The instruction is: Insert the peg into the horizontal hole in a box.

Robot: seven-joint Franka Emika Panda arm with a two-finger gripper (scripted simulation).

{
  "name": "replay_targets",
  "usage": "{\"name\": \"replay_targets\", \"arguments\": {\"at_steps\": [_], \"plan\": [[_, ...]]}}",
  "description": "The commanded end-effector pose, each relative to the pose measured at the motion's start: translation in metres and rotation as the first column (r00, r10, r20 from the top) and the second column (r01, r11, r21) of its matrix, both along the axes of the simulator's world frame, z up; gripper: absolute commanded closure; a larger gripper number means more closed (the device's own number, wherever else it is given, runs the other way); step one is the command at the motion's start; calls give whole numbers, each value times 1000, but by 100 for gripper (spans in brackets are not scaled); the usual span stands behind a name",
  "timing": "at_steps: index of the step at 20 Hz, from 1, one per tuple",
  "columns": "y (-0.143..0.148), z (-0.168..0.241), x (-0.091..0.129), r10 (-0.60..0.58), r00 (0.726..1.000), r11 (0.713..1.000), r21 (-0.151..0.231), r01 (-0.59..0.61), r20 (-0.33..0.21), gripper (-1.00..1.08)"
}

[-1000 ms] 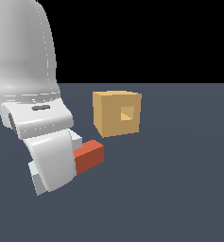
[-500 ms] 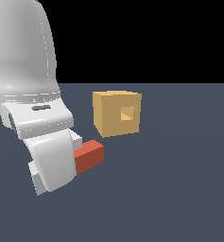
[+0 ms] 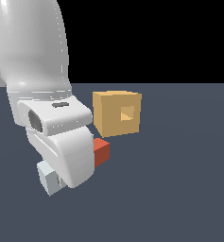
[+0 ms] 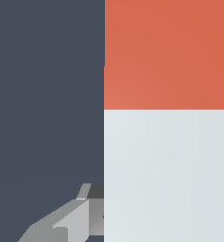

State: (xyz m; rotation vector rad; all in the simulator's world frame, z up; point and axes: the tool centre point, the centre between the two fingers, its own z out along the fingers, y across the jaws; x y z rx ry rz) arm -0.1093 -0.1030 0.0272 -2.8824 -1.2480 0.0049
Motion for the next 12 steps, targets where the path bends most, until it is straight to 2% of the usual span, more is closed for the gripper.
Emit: {"name": "replay_targets", "arguments": {"at_steps": [1,7,12], "plan": [[-1,4,12,49,999,999,-1,-49,3,108],[-1,13,49,208,978,978,-2,-208,3,108],[7,21,86,361,932,932,-2,-361,2,108]]}}
